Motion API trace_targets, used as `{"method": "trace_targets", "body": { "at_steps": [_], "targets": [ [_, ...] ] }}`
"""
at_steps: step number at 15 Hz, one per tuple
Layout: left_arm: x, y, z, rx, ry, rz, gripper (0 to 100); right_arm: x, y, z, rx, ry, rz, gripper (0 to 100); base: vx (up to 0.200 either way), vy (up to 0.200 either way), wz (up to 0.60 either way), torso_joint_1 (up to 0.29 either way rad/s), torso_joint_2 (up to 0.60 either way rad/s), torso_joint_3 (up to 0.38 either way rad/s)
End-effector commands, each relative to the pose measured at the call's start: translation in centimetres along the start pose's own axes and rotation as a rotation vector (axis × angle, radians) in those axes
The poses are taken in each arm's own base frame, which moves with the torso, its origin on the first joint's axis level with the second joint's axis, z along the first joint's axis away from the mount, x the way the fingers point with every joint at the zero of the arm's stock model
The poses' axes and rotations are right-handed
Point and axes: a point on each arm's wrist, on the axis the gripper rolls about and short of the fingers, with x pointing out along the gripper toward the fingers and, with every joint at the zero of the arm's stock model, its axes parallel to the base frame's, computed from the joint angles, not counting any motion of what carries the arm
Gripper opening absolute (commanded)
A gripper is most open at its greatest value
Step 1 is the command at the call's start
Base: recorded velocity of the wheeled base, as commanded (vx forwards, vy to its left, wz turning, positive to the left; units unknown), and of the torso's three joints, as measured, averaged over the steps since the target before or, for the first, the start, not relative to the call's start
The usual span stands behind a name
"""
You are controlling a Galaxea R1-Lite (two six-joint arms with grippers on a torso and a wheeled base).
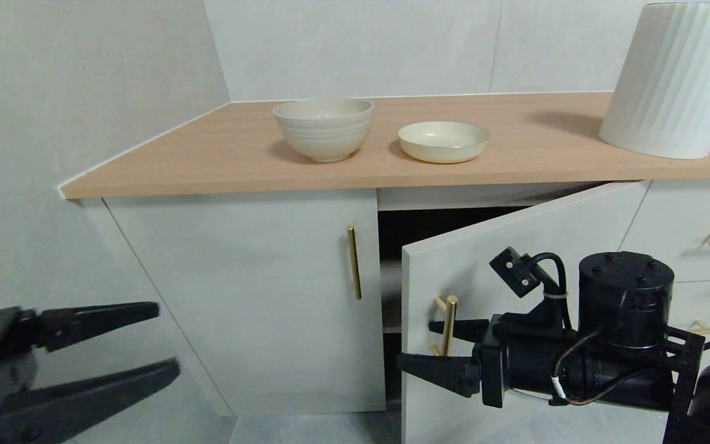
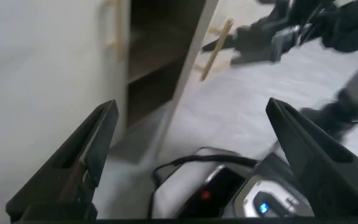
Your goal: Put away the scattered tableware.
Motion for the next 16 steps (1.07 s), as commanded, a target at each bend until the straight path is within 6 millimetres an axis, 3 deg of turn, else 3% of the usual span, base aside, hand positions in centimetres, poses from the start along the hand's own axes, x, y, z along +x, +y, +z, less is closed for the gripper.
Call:
{"method": "trace_targets", "body": {
  "at_steps": [1,5,9,10,16],
  "targets": [
    [7.9,3.6,-0.6,-0.12,0.145,-0.102,100,0.0,0.0,0.0,0.001,0.002,0.0,100,0.0,0.0,0.0,0.0,0.0,0.0],
    [12.4,5.5,-3.8,-0.196,0.247,-0.128,100,0.1,-0.2,-0.3,0.006,0.013,-0.002,100,0.0,0.0,0.0,0.0,0.0,0.0],
    [13.5,4.3,-4.7,-0.197,0.272,-0.178,100,0.1,-0.2,-0.4,0.007,0.014,-0.003,100,0.0,0.0,0.0,0.0,0.0,0.0],
    [13.5,4.2,-4.6,-0.202,0.268,-0.182,0,0.2,-0.2,-0.5,0.009,0.018,-0.004,100,0.0,0.0,0.0,0.0,0.0,0.0],
    [15.0,4.0,-3.4,-0.222,0.191,-0.206,0,0.3,-0.4,-0.5,0.011,0.019,-0.008,100,0.0,0.0,0.0,0.0,0.0,0.0]
  ]
}}
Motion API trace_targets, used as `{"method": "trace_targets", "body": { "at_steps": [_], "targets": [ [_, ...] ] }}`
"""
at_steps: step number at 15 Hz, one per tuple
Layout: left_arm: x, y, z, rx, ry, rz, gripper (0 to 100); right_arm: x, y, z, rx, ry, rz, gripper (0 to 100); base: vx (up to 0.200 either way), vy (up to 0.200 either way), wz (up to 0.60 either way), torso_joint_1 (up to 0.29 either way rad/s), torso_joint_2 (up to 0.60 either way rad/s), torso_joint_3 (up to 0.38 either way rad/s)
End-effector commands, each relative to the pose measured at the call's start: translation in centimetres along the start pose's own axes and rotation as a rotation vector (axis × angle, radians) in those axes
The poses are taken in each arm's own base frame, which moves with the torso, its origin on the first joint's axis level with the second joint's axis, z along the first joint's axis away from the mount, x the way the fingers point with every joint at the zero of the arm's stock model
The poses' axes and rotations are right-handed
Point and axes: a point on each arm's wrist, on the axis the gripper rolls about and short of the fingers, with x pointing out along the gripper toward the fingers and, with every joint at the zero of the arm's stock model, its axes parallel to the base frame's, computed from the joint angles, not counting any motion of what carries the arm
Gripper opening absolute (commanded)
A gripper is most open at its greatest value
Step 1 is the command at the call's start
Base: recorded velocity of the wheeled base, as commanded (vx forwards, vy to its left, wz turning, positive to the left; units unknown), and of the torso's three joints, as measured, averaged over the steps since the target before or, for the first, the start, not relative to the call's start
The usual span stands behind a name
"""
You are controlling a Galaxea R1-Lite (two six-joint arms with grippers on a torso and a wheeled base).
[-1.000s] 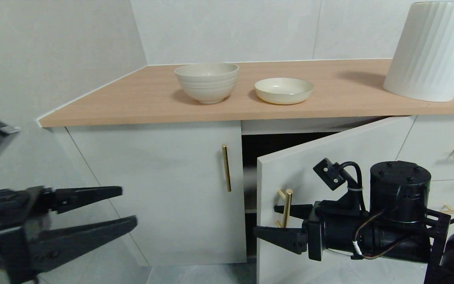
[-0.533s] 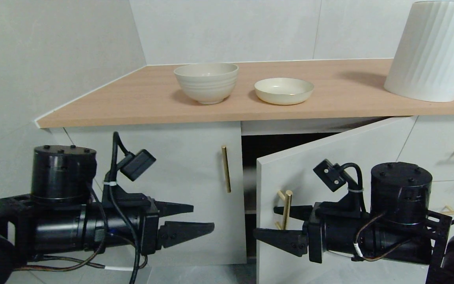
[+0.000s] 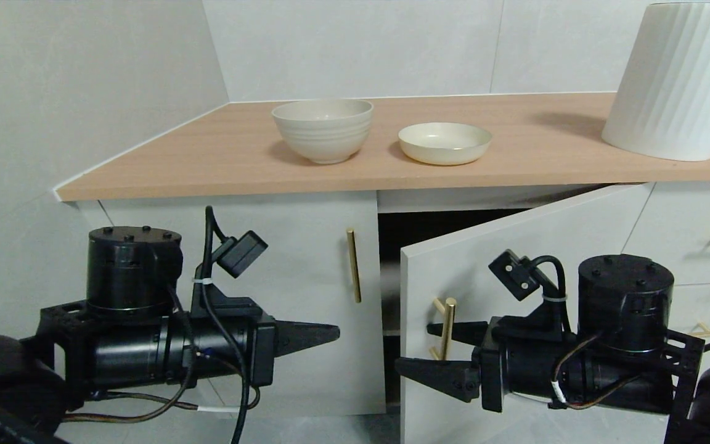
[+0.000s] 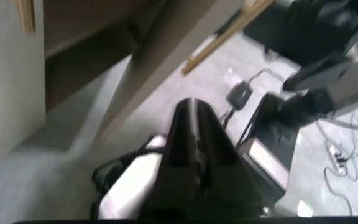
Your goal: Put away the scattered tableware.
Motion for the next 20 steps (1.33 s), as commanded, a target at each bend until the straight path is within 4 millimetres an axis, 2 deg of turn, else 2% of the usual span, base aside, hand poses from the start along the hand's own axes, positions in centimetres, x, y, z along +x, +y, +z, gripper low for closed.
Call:
{"method": "trace_targets", "body": {
  "at_steps": [1,5,7,8,9,11,13,15,20],
  "targets": [
    [1.0,0.0,0.4,0.01,-0.004,-0.02,0,0.1,-0.1,-0.1,0.002,0.0,-0.004,100,0.0,0.0,0.0,0.0,0.0,0.0],
    [4.6,0.7,0.7,0.038,-0.01,-0.042,0,-0.4,0.0,-0.4,-0.012,-0.019,0.003,100,0.0,0.0,0.0,0.0,0.0,0.0],
    [7.7,1.0,-0.2,0.048,-0.007,-0.008,0,-0.5,-0.1,-0.4,-0.013,-0.022,-0.002,100,0.0,0.0,0.0,0.0,0.0,0.0],
    [8.2,1.1,-0.3,0.057,-0.022,0.002,0,-0.6,-0.1,-0.5,-0.014,-0.018,-0.004,100,0.0,0.0,0.0,0.0,0.0,0.0],
    [10.3,1.8,-1.1,0.093,-0.088,0.05,0,-0.7,-0.2,-0.6,-0.013,-0.017,-0.011,100,0.0,0.0,0.0,0.0,0.0,0.0],
    [12.4,2.2,-1.6,0.135,-0.193,0.084,0,-0.8,-0.2,-0.6,-0.014,-0.019,-0.016,100,0.0,0.0,0.0,0.0,0.0,0.0],
    [13.4,0.9,-2.4,0.169,-0.219,0.031,0,-0.9,-0.5,-0.8,-0.009,-0.016,-0.029,100,0.0,0.0,0.0,0.0,0.0,0.0],
    [13.4,-0.3,-2.2,0.192,-0.25,-0.007,0,-1.1,-0.8,-0.6,-0.012,-0.03,-0.058,100,0.0,0.0,0.0,0.0,0.0,0.0],
    [13.6,-0.7,-2.2,0.198,-0.26,-0.016,0,-2.4,-1.9,0.0,-0.015,-0.073,-0.134,100,0.0,0.0,0.0,0.0,0.0,0.0]
  ]
}}
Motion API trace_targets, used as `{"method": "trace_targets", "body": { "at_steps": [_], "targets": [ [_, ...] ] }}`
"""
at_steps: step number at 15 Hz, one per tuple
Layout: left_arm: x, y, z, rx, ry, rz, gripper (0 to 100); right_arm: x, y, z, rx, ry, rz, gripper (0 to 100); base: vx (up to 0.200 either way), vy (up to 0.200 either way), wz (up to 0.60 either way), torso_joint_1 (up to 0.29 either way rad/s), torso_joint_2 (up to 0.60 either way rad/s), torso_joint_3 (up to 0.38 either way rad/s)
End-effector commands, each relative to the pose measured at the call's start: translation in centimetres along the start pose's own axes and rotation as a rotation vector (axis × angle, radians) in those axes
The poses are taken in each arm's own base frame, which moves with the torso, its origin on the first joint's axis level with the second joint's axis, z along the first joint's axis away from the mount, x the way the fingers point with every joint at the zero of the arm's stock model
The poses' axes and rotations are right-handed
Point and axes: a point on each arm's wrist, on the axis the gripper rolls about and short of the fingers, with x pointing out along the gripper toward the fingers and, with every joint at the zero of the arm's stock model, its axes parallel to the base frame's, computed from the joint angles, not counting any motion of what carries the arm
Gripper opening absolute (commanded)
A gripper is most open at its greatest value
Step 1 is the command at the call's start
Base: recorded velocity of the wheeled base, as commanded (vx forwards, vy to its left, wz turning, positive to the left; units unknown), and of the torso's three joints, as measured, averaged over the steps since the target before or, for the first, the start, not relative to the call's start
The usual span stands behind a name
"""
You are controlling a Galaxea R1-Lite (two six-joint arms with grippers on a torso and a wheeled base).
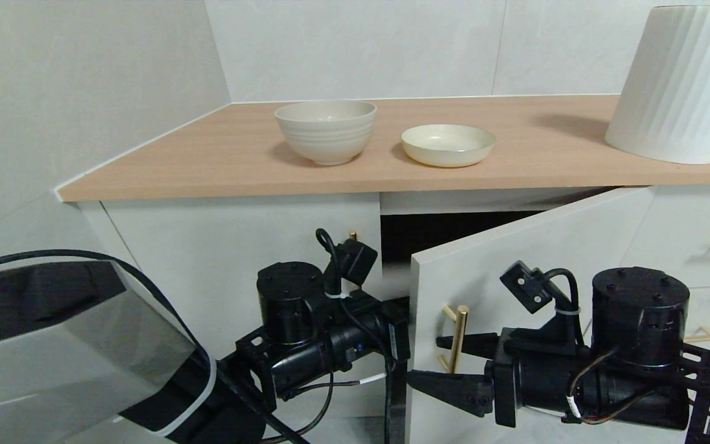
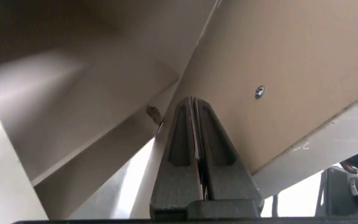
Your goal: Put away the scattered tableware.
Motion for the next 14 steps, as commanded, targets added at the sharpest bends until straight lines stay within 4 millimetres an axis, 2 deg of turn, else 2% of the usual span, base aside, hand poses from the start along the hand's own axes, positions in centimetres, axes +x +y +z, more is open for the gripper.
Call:
{"method": "trace_targets", "body": {
  "at_steps": [1,5,7,9,10,11,13,14],
  "targets": [
    [0.0,-0.1,0.0,-0.001,0.002,-0.008,0,-0.6,-0.9,0.6,-0.026,-0.039,-0.055,100,0.0,0.0,0.0,0.0,0.0,0.0],
    [-0.1,-0.3,0.3,0.005,-0.011,0.005,0,-2.4,-2.1,1.9,-0.074,-0.104,-0.128,100,0.0,0.0,0.0,0.0,0.0,0.0],
    [0.0,-0.3,0.4,0.006,-0.013,0.006,0,-4.2,-1.2,2.6,-0.1,-0.14,-0.153,100,0.0,0.0,0.0,0.0,0.0,0.0],
    [-0.1,-0.3,0.4,0.006,-0.013,0.006,0,-5.1,-0.7,2.6,-0.136,-0.127,-0.236,100,0.0,0.0,0.0,0.0,0.0,0.0],
    [-0.1,-0.3,0.5,0.008,-0.017,0.007,0,-6.2,-0.5,2.1,-0.19,-0.094,-0.391,100,0.0,0.0,0.0,0.0,0.0,0.0],
    [-0.2,-0.4,0.6,0.009,-0.019,0.004,0,-7.3,0.3,2.2,-0.199,-0.094,-0.433,100,0.0,0.0,0.0,0.0,0.0,0.0],
    [-0.3,-0.5,0.7,0.01,-0.022,0.003,0,-9.3,1.8,2.1,-0.186,-0.049,-0.42,100,0.0,0.0,0.0,0.0,0.0,0.0],
    [-0.3,-0.5,0.8,0.01,-0.022,0.005,0,-10.6,3.3,1.9,-0.178,0.0,-0.375,100,0.0,0.0,0.0,0.0,0.0,0.0]
  ]
}}
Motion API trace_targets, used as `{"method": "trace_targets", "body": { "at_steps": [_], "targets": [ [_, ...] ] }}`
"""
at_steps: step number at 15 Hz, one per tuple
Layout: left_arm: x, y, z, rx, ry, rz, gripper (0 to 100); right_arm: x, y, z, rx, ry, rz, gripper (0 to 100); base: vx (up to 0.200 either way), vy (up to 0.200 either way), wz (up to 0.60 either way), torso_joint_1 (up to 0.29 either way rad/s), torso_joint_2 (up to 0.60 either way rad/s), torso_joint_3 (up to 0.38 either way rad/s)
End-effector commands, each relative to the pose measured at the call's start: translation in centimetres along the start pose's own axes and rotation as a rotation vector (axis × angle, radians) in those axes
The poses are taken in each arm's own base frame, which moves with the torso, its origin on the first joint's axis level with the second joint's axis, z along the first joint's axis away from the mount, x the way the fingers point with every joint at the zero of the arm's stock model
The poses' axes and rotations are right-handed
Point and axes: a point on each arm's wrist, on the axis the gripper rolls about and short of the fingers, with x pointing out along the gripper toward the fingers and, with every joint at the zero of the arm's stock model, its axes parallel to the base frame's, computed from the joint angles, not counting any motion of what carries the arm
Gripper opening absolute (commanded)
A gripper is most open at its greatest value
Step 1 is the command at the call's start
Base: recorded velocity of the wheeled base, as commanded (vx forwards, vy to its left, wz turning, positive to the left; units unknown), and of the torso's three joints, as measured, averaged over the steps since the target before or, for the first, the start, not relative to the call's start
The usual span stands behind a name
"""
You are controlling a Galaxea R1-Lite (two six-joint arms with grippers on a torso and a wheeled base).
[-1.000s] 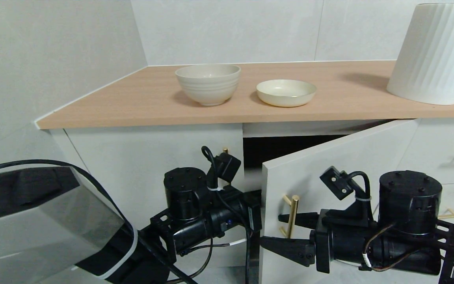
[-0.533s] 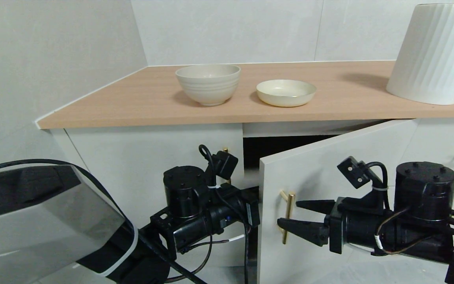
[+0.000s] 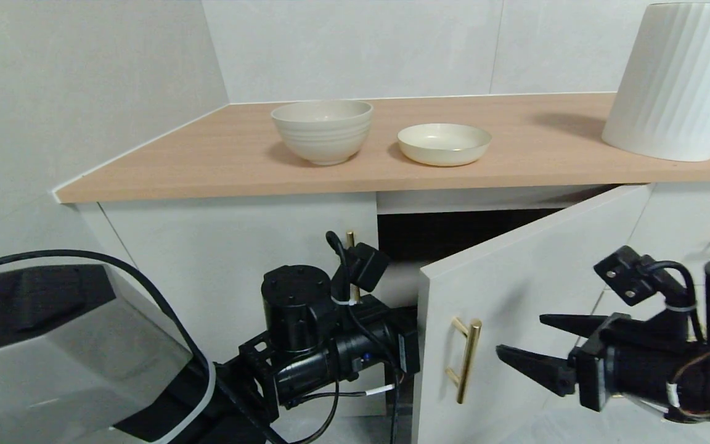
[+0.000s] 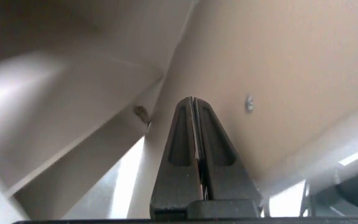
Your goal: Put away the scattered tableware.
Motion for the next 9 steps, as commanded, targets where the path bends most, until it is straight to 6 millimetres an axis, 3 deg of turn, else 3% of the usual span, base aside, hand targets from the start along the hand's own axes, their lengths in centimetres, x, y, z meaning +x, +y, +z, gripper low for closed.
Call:
{"method": "trace_targets", "body": {
  "at_steps": [1,3,9],
  "targets": [
    [-0.2,0.0,0.4,0.004,-0.019,0.015,0,-5.2,1.7,0.9,-0.008,-0.015,0.102,100,0.0,0.0,0.0,0.0,0.0,0.0],
    [-0.2,0.1,0.2,0.001,-0.01,0.017,0,-6.4,2.0,0.9,0.041,-0.01,0.151,100,0.0,0.0,0.0,0.0,0.0,0.0],
    [-0.1,0.1,-0.1,-0.002,0.0,0.018,0,-6.7,2.0,0.3,0.064,0.007,0.186,100,0.0,0.0,0.0,0.0,0.0,0.0]
  ]
}}
